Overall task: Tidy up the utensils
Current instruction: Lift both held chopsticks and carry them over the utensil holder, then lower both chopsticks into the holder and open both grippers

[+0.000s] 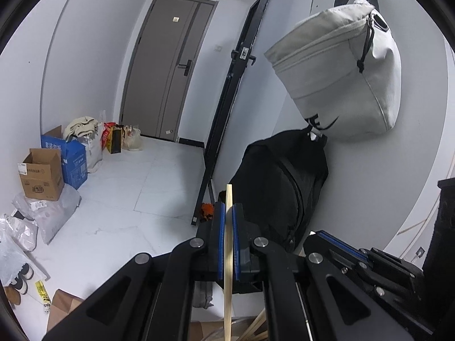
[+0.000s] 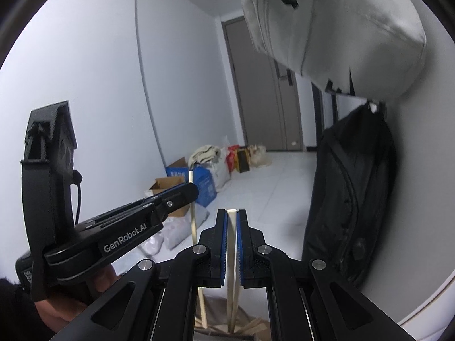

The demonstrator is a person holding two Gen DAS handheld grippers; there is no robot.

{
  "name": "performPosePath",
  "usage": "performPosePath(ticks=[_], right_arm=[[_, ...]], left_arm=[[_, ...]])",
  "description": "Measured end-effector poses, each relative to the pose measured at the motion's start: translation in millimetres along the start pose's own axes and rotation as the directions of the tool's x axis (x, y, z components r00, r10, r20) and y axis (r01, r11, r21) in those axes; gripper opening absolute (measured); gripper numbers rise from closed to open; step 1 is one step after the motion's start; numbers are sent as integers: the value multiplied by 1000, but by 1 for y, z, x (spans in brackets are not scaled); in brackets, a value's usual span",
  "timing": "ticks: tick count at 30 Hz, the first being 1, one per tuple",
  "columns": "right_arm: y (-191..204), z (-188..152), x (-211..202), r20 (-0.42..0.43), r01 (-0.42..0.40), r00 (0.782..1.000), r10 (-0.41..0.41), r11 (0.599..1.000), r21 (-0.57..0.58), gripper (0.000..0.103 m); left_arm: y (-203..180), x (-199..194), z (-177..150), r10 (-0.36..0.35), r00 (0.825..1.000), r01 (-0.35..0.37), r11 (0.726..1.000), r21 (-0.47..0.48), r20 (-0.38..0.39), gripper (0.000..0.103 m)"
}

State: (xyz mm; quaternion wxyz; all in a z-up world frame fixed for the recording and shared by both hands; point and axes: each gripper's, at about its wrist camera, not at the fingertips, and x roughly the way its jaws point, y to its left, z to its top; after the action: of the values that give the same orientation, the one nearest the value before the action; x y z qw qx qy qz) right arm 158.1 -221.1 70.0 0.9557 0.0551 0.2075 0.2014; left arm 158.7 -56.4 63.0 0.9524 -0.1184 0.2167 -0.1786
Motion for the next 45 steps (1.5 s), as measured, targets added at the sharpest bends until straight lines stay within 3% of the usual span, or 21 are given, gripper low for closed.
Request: performPosePath(ticks=[16,23,25,27,32,41,43,45], right_arm=[[2,-14,-3,-75,-29,997,30,999,14,5],[0,-21,-6,-113,-51,992,56,997,50,9],[-2,-22,-9,-113,-57,992,65,996,72,14],[-3,-23,-14,-104,-66,992,75,994,91,30],[0,-26,-26,-96,-62,993,73,992,109,31],[1,-47,-45,-118,-34,992,51,989,145,32],[-1,-52,-48,-122,-26,991,46,987,159,32],[-1,-55,-52,-123,-21,991,42,985,169,32]], left_arm=[[-18,-12,-11,-124,988,137,979,151,-94,1],[-12,-17,-19,-146,975,170,976,139,-167,1],[-9,-18,-20,-166,967,193,973,125,-195,2],[-8,-19,-18,-179,960,208,971,119,-216,2],[-14,-19,-22,-204,937,250,958,138,-283,3],[-10,-24,-32,-140,939,198,967,160,-313,3],[-9,-23,-32,-130,937,187,970,152,-324,8],[-9,-26,-33,-117,938,179,970,164,-327,20]])
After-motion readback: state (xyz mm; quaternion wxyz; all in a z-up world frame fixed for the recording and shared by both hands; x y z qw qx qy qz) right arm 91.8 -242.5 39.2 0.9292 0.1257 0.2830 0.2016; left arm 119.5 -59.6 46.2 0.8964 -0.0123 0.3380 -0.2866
